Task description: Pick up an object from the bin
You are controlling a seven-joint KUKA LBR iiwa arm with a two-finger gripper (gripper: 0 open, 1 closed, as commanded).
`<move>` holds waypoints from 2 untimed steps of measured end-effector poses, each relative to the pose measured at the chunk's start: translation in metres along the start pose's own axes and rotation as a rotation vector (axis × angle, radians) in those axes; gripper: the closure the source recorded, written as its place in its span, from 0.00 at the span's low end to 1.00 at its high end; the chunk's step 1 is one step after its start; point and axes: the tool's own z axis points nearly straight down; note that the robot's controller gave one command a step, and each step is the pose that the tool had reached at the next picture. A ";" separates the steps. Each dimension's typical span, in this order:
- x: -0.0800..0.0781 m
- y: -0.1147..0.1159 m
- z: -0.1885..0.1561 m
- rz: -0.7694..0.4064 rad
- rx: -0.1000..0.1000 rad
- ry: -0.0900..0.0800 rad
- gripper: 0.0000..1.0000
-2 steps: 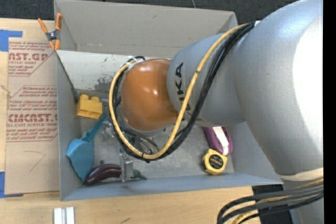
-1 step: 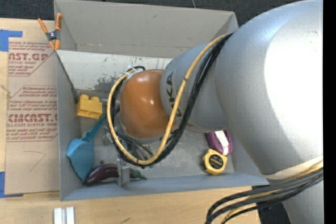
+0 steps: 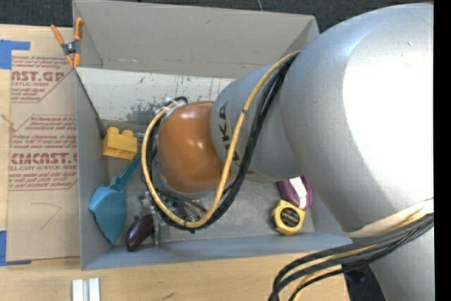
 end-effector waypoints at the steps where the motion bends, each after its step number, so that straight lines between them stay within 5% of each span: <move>1: 0.000 0.000 0.000 0.000 0.000 0.000 1.00; 2: 0.002 0.000 -0.005 0.000 0.000 0.006 1.00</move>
Offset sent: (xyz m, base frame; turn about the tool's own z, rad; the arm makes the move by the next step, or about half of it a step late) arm 0.0001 0.0000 0.0542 0.0000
